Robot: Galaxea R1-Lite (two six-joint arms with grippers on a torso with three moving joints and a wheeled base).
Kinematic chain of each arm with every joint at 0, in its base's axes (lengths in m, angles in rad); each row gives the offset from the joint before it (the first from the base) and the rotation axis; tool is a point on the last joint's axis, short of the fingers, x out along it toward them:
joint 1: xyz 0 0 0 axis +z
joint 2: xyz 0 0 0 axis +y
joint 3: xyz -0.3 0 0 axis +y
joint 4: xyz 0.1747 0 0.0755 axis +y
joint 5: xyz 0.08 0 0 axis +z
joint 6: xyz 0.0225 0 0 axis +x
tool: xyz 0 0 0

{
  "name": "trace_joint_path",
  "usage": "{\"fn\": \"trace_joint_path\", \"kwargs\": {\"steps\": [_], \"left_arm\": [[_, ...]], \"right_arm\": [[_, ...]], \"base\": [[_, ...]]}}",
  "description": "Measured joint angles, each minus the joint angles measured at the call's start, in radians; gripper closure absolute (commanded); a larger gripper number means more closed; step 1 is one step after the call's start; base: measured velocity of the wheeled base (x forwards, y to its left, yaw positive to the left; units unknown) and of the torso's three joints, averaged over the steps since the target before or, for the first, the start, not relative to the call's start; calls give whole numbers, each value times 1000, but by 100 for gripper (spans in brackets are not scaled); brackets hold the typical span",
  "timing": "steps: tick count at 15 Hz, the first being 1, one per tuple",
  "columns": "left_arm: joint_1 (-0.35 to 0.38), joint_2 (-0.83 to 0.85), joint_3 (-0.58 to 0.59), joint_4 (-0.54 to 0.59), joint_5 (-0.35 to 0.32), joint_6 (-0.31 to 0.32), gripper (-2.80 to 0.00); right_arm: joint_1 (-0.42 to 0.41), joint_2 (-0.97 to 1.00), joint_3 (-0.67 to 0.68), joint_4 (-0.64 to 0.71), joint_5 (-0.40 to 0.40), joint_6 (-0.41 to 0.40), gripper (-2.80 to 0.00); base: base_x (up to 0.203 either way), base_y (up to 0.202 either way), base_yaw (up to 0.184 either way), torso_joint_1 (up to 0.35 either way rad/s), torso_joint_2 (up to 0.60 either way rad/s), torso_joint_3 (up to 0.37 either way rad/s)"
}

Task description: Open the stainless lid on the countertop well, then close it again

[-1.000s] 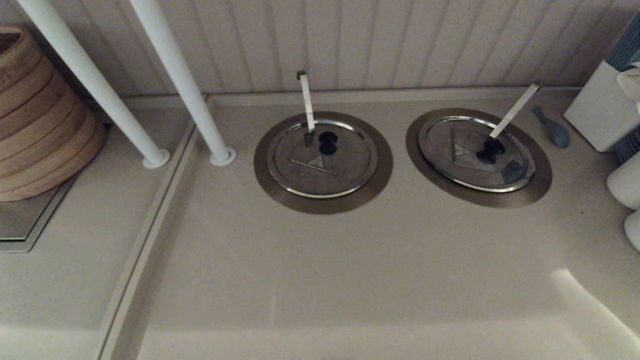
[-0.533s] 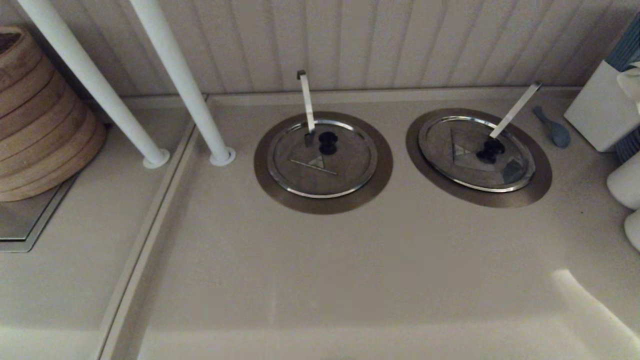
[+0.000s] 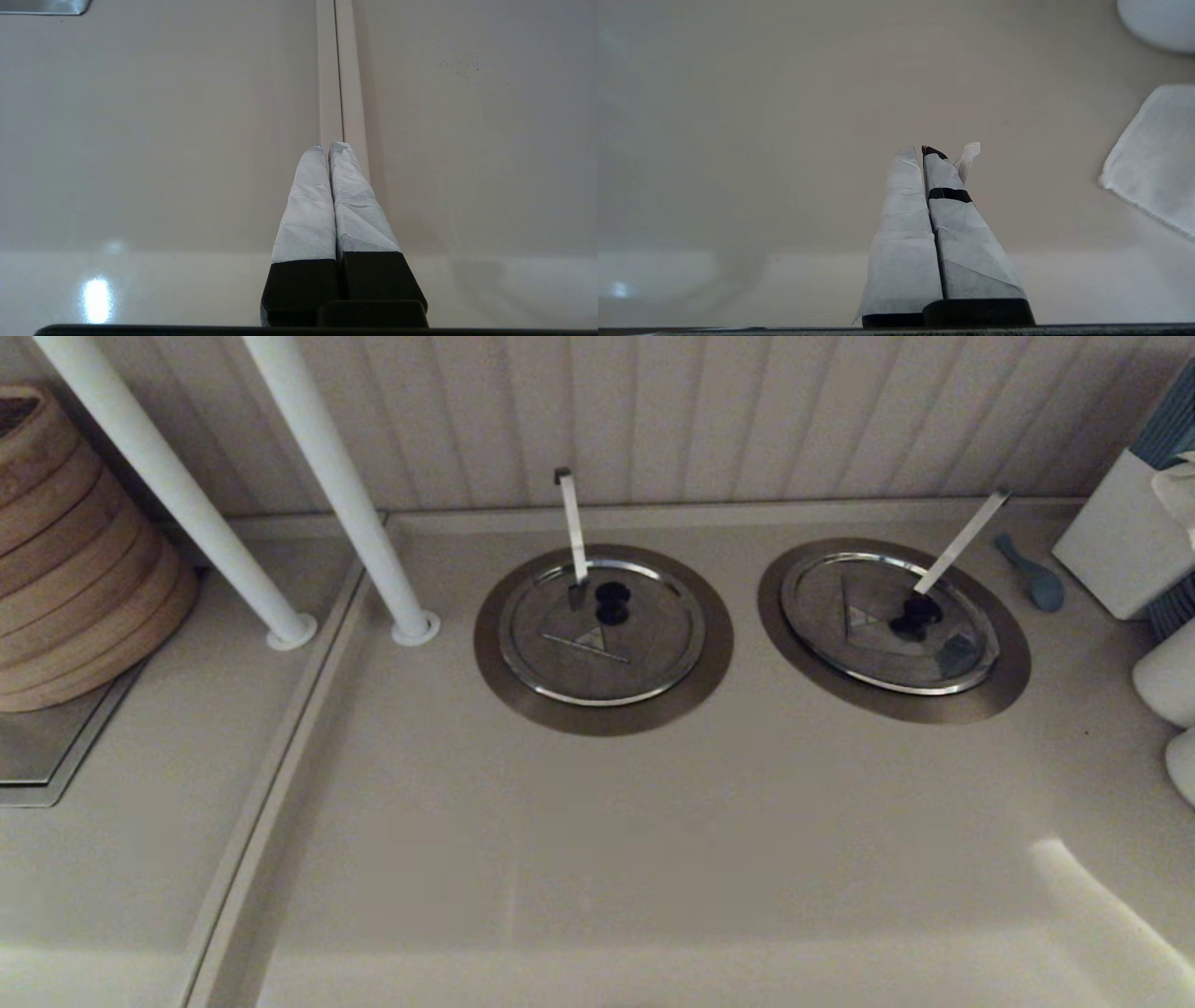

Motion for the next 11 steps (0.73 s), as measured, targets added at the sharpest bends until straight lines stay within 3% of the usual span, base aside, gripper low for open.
{"fn": "trace_joint_path", "kwargs": {"steps": [11], "left_arm": [[0,0,0,-1,0,0,0]], "right_arm": [[0,0,-1,0,-1,10,0]], "base": [[0,0,0,0,0,0]]}}
